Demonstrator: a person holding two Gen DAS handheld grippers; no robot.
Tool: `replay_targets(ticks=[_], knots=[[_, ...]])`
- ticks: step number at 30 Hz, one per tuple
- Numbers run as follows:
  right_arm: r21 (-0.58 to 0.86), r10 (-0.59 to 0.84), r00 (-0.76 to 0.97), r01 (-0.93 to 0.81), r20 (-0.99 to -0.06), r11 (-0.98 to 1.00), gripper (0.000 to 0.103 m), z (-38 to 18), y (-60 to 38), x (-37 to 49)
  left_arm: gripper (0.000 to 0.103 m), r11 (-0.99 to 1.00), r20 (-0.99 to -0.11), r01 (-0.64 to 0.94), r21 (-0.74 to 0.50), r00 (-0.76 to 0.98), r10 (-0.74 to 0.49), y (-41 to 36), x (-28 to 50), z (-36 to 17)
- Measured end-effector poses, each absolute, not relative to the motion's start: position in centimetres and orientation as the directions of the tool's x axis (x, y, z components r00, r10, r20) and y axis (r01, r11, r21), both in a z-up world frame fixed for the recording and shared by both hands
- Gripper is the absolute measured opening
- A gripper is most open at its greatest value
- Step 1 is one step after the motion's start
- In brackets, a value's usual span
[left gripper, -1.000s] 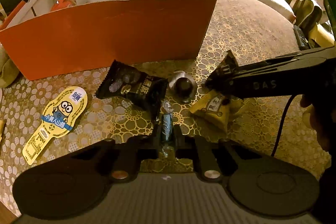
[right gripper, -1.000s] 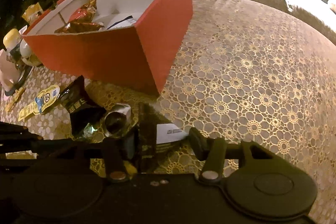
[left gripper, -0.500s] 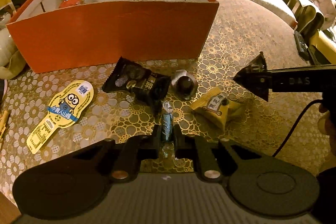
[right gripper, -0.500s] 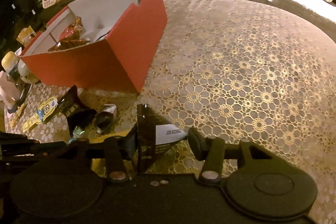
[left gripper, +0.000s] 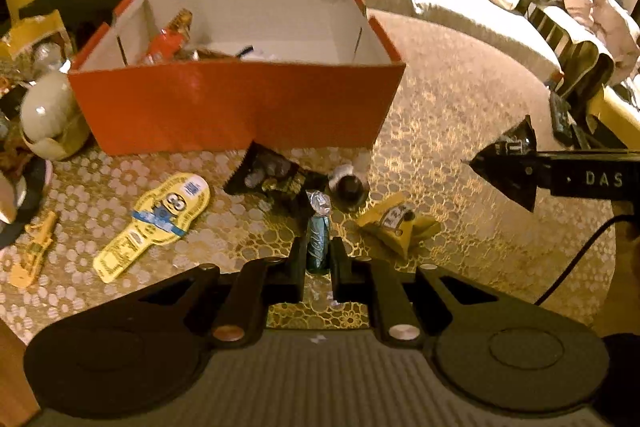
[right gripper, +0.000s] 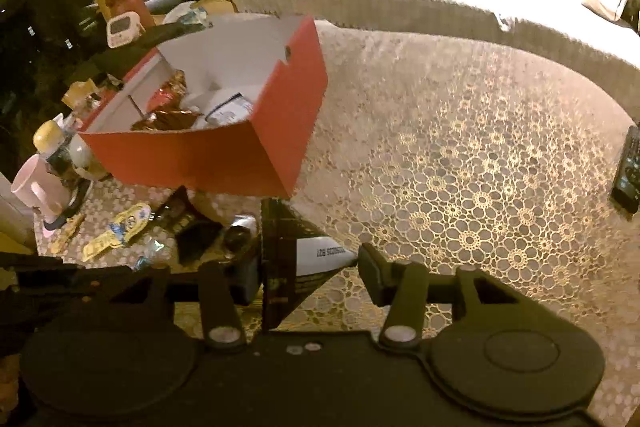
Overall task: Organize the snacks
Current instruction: 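Carry both candies into the red box and open both tools to release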
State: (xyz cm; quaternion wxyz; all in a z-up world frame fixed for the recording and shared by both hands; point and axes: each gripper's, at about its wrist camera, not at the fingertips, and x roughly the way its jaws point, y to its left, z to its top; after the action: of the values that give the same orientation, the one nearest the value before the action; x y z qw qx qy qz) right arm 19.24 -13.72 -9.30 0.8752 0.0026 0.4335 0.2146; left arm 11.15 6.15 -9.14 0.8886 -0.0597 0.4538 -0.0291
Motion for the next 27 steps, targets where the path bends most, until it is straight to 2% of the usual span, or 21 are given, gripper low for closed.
replay_targets(ticks=[15,27], knots=[[0.163,0.425,0.589,-0.444,-0.687,0.881,0.049,-2.9,-11.5,17.9,0.012,0.994,-0.720,-0.008,-0.105,0.690,-0.070,7.1,11.8,-2.7],[0.114,0.442,0.619,-0.495,-0.650,0.862,0.049,-0.1,-7.4,22.1,0.012,0.999,-0.677,-0.021,-0.041,0.735,-0.012,8.8,16.4,0.3]])
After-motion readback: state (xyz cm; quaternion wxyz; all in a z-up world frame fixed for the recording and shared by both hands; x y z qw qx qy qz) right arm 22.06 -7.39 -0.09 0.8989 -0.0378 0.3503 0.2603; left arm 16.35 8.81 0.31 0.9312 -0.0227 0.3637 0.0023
